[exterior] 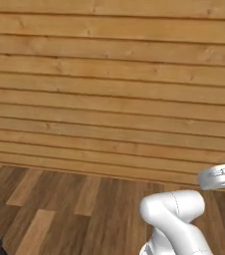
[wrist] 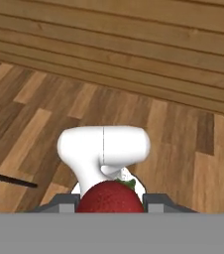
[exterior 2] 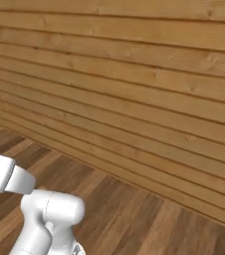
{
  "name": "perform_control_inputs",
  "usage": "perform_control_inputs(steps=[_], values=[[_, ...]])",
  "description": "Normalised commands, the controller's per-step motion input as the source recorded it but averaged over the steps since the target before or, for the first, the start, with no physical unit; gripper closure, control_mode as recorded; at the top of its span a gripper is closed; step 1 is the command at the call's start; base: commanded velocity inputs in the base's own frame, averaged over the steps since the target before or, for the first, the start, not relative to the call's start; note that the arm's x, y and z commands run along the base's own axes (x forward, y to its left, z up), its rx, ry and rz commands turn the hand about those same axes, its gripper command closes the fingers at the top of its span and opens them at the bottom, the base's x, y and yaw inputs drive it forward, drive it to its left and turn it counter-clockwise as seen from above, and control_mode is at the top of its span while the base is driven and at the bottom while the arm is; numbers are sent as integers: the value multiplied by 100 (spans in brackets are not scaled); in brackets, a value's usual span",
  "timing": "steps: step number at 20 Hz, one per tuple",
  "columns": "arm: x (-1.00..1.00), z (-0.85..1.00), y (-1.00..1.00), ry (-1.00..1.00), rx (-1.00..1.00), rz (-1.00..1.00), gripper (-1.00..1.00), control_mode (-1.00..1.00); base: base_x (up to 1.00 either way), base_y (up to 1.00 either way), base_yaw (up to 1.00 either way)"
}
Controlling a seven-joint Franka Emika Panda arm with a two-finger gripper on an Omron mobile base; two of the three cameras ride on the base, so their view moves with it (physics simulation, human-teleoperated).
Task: Take the strawberry from the fridge and place it on top of the pancake, located on the dining counter.
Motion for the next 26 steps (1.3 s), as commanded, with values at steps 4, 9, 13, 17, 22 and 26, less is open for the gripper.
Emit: perform_control_inputs(steps=[4,9,13,17,22,26], values=[[0,0,0,0,0,0,100,100,100,0,26],[0,0,0,0,0,0,100,100,100,1,50],[0,0,0,0,0,0,100,100,100,-3,71],[0,0,0,0,0,0,100,100,100,-11,74],[0,0,0,0,0,0,100,100,100,-20,74],[0,0,0,0,0,0,100,100,100,-13,68]])
